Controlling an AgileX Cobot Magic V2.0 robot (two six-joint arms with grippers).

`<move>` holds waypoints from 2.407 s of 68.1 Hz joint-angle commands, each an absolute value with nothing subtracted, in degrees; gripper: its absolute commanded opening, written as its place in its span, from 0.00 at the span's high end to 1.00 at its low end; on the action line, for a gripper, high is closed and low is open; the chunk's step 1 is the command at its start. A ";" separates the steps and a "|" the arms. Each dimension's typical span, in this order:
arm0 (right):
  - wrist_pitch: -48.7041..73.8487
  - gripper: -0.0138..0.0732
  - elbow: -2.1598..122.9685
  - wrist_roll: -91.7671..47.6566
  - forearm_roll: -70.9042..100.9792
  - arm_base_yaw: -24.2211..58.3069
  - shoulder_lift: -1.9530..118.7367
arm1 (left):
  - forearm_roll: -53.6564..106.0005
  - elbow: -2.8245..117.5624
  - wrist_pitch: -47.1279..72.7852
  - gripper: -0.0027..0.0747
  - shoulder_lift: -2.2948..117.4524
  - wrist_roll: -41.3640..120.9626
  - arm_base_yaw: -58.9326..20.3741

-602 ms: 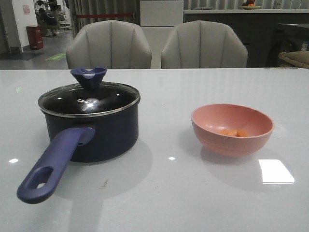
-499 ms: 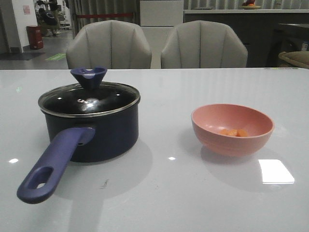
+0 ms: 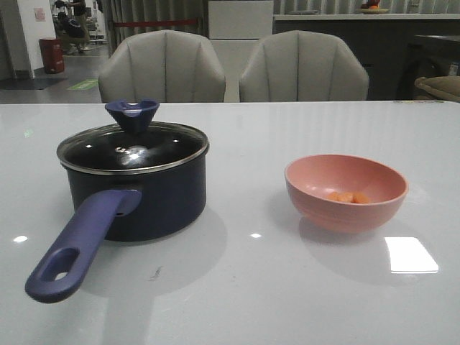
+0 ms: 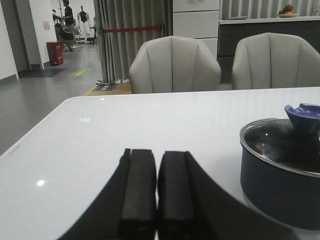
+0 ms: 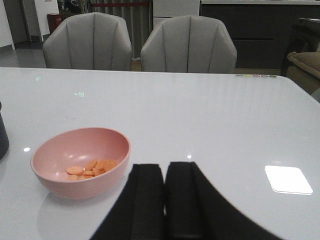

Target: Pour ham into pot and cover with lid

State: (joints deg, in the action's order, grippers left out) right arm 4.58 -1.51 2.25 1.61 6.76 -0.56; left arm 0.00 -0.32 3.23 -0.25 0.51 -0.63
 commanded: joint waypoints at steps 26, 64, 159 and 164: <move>0.00 0.67 -1.26 1.87 0.75 6.52 -1.69 | 0.00 -1.40 -16.57 0.82 -1.36 0.00 -0.63; 0.00 0.67 -1.26 1.87 0.75 6.52 -1.69 | 6.57 22.53 15.69 0.82 11.52 -0.99 -0.77; 0.00 0.67 -1.26 1.87 0.75 6.52 -1.69 | 12.23 49.29 27.67 0.17 52.35 -0.86 -12.00; 0.00 0.67 -1.26 1.87 0.75 6.52 -1.69 | 12.23 52.17 27.83 0.17 57.46 -0.86 -14.99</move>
State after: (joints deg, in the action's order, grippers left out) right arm 4.58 -1.51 2.25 1.61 6.76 -0.56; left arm 11.02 46.88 31.02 51.63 -0.30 -11.35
